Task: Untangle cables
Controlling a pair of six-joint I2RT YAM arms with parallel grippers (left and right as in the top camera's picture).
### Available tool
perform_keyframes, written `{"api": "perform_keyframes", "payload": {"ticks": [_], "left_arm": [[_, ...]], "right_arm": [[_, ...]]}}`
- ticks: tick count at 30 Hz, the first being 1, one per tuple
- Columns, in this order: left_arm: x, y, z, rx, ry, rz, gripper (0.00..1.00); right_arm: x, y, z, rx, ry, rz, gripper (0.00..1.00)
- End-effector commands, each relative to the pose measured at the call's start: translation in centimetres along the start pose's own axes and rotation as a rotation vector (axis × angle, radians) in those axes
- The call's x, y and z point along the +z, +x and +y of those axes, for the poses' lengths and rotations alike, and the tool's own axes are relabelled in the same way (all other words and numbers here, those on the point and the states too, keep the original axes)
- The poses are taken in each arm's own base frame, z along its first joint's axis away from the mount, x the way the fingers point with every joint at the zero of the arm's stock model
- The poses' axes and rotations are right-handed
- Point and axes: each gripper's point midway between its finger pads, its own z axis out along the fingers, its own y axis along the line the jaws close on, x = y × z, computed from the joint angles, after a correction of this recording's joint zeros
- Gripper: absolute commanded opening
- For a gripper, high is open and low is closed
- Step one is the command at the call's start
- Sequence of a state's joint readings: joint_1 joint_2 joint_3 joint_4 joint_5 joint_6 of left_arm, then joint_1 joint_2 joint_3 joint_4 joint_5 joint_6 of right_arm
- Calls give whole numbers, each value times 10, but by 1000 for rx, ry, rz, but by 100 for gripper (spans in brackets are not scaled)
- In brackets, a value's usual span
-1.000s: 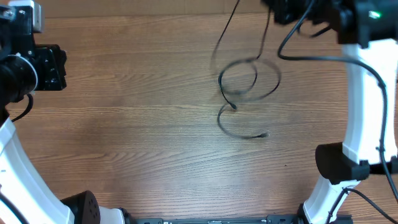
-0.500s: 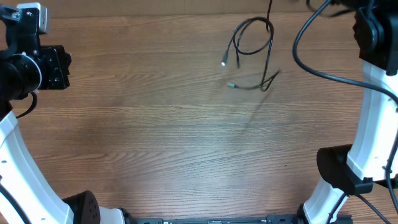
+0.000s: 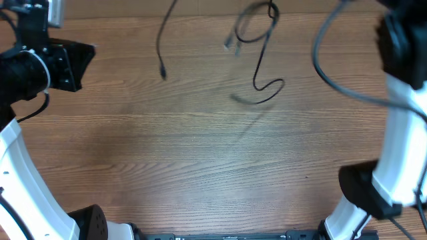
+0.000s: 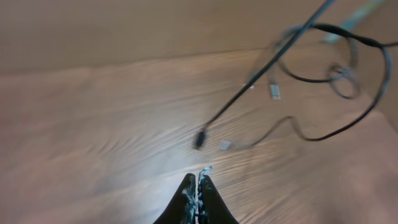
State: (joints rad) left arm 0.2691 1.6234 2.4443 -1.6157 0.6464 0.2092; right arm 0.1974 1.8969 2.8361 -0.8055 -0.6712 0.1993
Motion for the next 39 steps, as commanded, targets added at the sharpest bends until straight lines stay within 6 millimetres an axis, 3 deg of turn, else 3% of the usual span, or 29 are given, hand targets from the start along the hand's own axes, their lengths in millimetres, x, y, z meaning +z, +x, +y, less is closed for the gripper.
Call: {"api": "perform_keyframes", "payload": {"ticks": [1, 5, 10, 14, 19, 25, 29, 32, 36, 38, 39], "left_arm": [[15, -9, -42, 114, 213, -22, 4], [40, -13, -81, 220, 394, -12, 4], [81, -1, -130, 439, 571, 27, 6], [108, 10, -153, 573, 655, 45, 8], [139, 21, -182, 600, 763, 77, 12], [169, 52, -224, 676, 893, 139, 16], [186, 66, -246, 712, 944, 157, 25], [202, 66, -250, 694, 904, 176, 33], [237, 51, -225, 496, 625, 239, 22], [255, 39, -199, 312, 407, 259, 8], [262, 35, -181, 185, 267, 266, 6]], "right_arm": [[-19, -12, 8, -4, 31, -14, 4], [-23, -11, -10, -2, 93, -9, 4], [-26, -14, -13, -9, 102, -18, 4], [-28, -12, -17, -4, 112, -12, 4], [-29, -18, -17, -30, 117, -31, 4], [-31, -22, -24, -36, 153, -46, 4], [-32, -22, -26, -35, 159, -45, 4], [-34, -22, -30, -34, 171, -43, 4], [-36, -18, -34, -25, 183, -30, 4], [-36, -17, -34, -22, 186, -24, 4], [-36, -16, -34, -20, 186, -21, 4]]}}
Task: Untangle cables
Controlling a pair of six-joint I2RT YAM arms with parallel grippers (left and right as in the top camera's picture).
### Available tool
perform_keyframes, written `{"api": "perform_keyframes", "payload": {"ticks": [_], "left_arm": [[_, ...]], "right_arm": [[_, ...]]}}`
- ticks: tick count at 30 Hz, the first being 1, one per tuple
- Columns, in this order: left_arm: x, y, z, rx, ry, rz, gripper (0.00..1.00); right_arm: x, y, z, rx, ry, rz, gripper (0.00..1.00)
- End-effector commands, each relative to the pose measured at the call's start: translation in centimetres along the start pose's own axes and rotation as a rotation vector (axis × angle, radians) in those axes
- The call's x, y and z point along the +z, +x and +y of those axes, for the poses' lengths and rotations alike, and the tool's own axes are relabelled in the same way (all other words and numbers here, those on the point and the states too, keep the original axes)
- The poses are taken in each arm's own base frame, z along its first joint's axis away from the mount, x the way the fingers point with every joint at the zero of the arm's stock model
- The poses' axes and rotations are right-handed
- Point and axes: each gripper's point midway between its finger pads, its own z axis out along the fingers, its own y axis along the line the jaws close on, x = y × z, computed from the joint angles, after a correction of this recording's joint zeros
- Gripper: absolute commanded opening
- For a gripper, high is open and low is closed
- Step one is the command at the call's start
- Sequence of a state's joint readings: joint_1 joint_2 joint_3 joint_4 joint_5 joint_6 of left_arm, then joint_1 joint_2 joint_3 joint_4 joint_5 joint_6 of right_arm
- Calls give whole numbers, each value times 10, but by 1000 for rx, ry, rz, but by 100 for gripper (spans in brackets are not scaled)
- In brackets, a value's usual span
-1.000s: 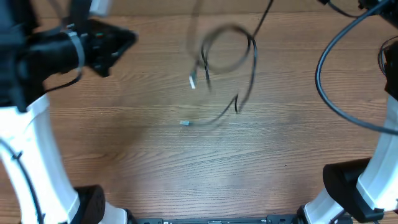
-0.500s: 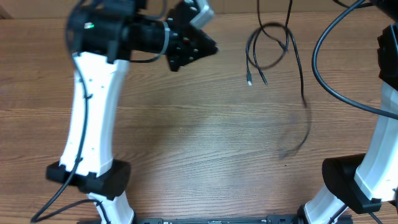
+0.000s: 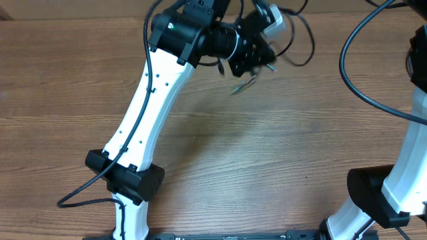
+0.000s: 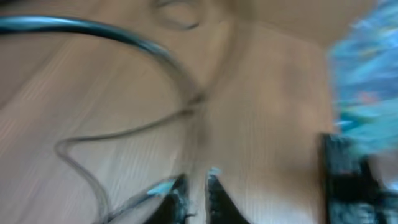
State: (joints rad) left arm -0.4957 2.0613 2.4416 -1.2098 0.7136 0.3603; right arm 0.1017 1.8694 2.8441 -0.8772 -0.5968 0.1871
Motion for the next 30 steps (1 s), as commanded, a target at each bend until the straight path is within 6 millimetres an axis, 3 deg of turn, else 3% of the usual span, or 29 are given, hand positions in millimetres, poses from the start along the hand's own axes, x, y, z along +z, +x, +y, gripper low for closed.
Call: {"api": "perform_keyframes", "payload": {"ticks": [1, 3, 7, 12, 16, 28, 30], "left_arm": [[-15, 25, 71, -529, -436, 36, 7], [-23, 34, 84, -641, -547, 29, 6], [-21, 33, 83, -624, -568, 31, 7], [-8, 24, 67, -437, -498, 68, 11], [-5, 23, 63, -407, -499, 75, 13], [-5, 27, 62, -537, -497, 59, 13], [-4, 27, 60, -617, -499, 40, 8]], "right_arm": [[-7, -6, 1, -14, 15, -15, 4], [-7, -6, 1, -15, 15, -15, 4], [-7, -6, 1, -20, 15, -14, 4], [-7, -4, 1, -24, 16, -8, 4], [-7, -6, 1, -27, 16, -12, 4], [-7, -17, -4, -58, 53, -58, 4], [-7, -18, -8, -60, 78, -66, 4]]}}
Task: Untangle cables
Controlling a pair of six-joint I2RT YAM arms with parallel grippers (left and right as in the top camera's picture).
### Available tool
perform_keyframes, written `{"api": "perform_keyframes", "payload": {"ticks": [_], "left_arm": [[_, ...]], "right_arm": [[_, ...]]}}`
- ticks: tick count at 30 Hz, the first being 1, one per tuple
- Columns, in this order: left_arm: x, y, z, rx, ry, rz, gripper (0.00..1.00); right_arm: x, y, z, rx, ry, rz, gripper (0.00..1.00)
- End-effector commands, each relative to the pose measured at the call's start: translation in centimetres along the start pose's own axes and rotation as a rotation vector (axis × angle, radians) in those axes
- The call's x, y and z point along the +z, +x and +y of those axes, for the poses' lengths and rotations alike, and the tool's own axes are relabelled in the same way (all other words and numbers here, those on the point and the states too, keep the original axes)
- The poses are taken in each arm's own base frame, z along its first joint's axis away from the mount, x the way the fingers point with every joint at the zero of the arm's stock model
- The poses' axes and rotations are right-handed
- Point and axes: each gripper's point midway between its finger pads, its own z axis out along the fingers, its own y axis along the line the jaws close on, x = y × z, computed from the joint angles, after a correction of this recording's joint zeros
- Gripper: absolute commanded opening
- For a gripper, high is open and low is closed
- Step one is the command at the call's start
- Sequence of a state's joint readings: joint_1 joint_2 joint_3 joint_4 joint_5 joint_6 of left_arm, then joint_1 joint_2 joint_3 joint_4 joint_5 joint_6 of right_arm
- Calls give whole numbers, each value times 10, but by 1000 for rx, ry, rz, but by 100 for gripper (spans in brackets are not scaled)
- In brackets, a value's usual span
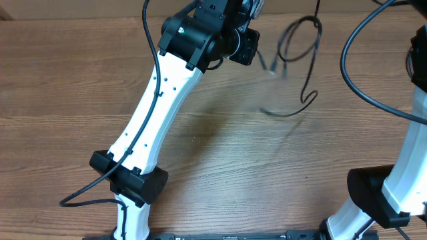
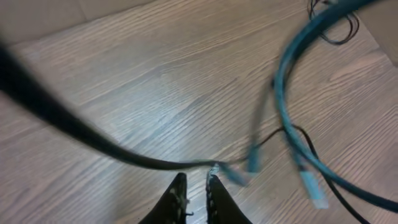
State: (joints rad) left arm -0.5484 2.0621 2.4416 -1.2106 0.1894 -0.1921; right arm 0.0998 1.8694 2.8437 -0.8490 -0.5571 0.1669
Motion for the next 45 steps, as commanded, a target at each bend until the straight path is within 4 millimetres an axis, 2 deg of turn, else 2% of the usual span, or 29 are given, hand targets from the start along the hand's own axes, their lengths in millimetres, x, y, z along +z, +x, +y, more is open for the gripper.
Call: {"api": "perform_keyframes", "payload": {"ticks": [1, 2, 5, 8, 14, 20, 22, 26, 31, 32, 36, 41, 45], "left_arm": [[3, 2, -2, -161, -3, 6, 4], [3, 2, -3, -213, 0, 6, 4], [4, 0, -11, -317, 17, -3, 13], [3, -7, -32, -392, 116, -5, 14], [0, -13, -51, -447, 229, 5, 17], [6, -3, -58, -448, 225, 44, 19], [13, 2, -62, -420, 221, 61, 24], [23, 10, -75, -334, 256, 90, 24], [12, 19, -118, 39, 485, 86, 30], [9, 21, -122, 109, 513, 81, 30], [7, 28, -116, 307, 517, 61, 36], [-1, 18, -91, 303, 495, 39, 38], [-13, 22, -94, 346, 590, 40, 38]], "right_arm": [[-7, -11, -5, -25, 51, -33, 4], [-7, -10, -6, -24, 59, -31, 4], [-7, -7, -8, -26, 69, -18, 4], [-7, -2, -10, -36, 78, 0, 4], [-7, 4, -12, -45, 87, 22, 4], [-7, 4, -15, -43, 104, 22, 4], [-7, 5, -15, -42, 105, 24, 4], [-7, 6, -16, -39, 106, 29, 4], [-8, 9, -20, -33, 127, 39, 4], [-8, 10, -20, -34, 127, 43, 4], [-8, 15, -21, -24, 131, 63, 4], [-8, 20, -23, -33, 138, 83, 4], [-9, 21, -23, -32, 142, 85, 4]]}}
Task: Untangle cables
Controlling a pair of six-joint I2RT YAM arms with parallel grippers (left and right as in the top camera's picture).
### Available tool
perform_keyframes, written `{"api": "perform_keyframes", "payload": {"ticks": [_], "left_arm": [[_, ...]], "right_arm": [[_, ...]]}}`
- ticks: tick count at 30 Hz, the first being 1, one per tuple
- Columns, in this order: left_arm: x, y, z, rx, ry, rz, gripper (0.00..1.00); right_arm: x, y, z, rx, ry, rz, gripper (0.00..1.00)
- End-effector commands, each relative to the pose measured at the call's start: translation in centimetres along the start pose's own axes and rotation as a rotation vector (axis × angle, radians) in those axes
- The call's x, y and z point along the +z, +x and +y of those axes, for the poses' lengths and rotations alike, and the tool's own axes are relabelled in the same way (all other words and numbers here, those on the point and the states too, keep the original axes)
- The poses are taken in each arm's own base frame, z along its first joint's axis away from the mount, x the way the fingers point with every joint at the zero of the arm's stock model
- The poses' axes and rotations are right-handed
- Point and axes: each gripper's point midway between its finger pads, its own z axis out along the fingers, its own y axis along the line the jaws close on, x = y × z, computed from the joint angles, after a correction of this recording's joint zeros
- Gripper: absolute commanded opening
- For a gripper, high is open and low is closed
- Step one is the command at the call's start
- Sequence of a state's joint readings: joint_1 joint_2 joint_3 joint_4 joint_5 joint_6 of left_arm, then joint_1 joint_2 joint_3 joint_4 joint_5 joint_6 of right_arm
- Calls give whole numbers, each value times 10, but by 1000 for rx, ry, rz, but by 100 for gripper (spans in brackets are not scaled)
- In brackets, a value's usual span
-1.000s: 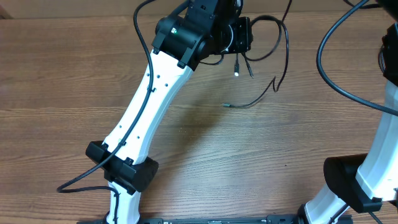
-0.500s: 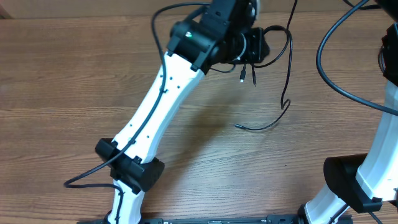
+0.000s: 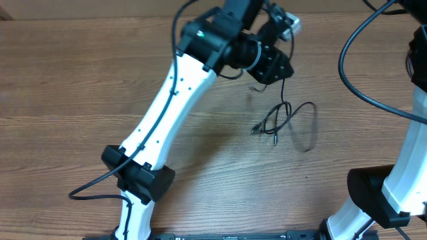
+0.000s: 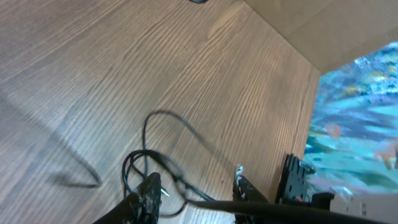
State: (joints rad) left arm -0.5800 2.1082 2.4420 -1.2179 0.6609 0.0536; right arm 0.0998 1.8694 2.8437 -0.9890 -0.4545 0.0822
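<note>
A thin black cable (image 3: pixel 288 123) lies in loose loops on the wooden table, right of centre, with a strand rising toward my left gripper (image 3: pixel 272 61) above it. In the left wrist view the gripper (image 4: pixel 196 185) is open, its fingers (image 4: pixel 148 190) wide apart. The same loops (image 4: pixel 152 146) lie on the wood just ahead of them. A thicker dark cable (image 4: pixel 267 206) runs blurred across the gap between the fingers, and whether it touches them I cannot tell. My right gripper is out of view.
The right arm's white link (image 3: pixel 403 133) stands along the right edge, and a thick dark cable (image 3: pixel 347 67) arcs beside it. The left arm's base (image 3: pixel 137 183) sits at the lower left. A black fixture (image 4: pixel 292 180) stands past the table's far edge.
The left gripper's jaws have gone from a narrow gap to wide open, and it sits a little further right. The black cable, then up near the table's top edge, now lies in loops lower down.
At first the left gripper was shut at the far left, with the cables near the top middle. Then it was in among the cables, slightly open. Later it sat left of the raised cable with a narrow gap. Now it is open above the cable's loops.
</note>
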Motion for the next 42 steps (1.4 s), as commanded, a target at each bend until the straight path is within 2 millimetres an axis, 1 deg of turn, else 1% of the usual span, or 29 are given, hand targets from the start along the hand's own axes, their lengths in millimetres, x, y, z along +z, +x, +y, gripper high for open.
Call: {"api": "perform_keyframes", "payload": {"ticks": [1, 3, 5, 7, 10, 12, 13, 15, 17, 21, 23, 24, 25, 26, 29, 32, 33, 35, 37, 39, 42], "left_arm": [[-12, -5, -16, 131, 107, -29, 39], [-10, 3, -16, 149, 96, 1, 41], [-10, 8, -12, 149, 69, 25, 40], [-10, 9, -11, 147, 68, 28, 41], [-11, 8, -10, 148, 64, 24, 41], [-12, 7, -6, 143, 47, 20, 41], [-14, 6, 0, 119, 19, 20, 41], [-18, 7, 19, 43, -72, 27, 45], [-20, 12, 32, -15, -145, 45, 47], [-25, 34, 50, -47, -259, 131, 49], [-27, 40, 54, -59, -289, 156, 49], [-30, 48, 59, -89, -324, 188, 49], [-32, 53, 62, -111, -347, 203, 47], [-36, 64, 71, -166, -410, 240, 44], [-43, 87, 88, -262, -521, 321, 42], [-53, 116, 105, -380, -658, 428, 39], [-54, 121, 112, -424, -709, 435, 37], [-49, 127, 115, -478, -721, 442, 35], [-46, 130, 118, -475, -720, 459, 32], [-50, 131, 123, -461, -756, 462, 29], [-61, 126, 130, -452, -804, 441, 25]], "right_arm": [[-6, -6, -2, -15, 26, -16, 4], [-7, -7, -9, -14, 66, -20, 4], [-7, -4, -20, -9, 128, -15, 4], [-7, -1, -26, -11, 155, -6, 4], [-6, 4, -27, -17, 157, 15, 4], [-5, 9, -29, -16, 168, 33, 4], [-5, 12, -33, -12, 187, 43, 4], [-3, 20, -42, -2, 225, 66, 4], [1, 26, -46, 1, 229, 85, 4], [6, 32, -49, 4, 230, 100, 4], [6, 32, -49, 4, 231, 100, 4], [6, 32, -49, 5, 231, 103, 4], [6, 33, -49, 6, 231, 106, 4], [5, 35, -49, 8, 232, 111, 4], [5, 38, -50, 5, 233, 126, 4], [5, 41, -50, 6, 234, 136, 4], [4, 41, -50, 6, 234, 138, 4], [4, 41, -50, 7, 234, 139, 4], [4, 42, -50, 8, 235, 143, 4], [4, 48, -51, 14, 237, 166, 4], [7, 73, -56, 49, 247, 252, 4]]}}
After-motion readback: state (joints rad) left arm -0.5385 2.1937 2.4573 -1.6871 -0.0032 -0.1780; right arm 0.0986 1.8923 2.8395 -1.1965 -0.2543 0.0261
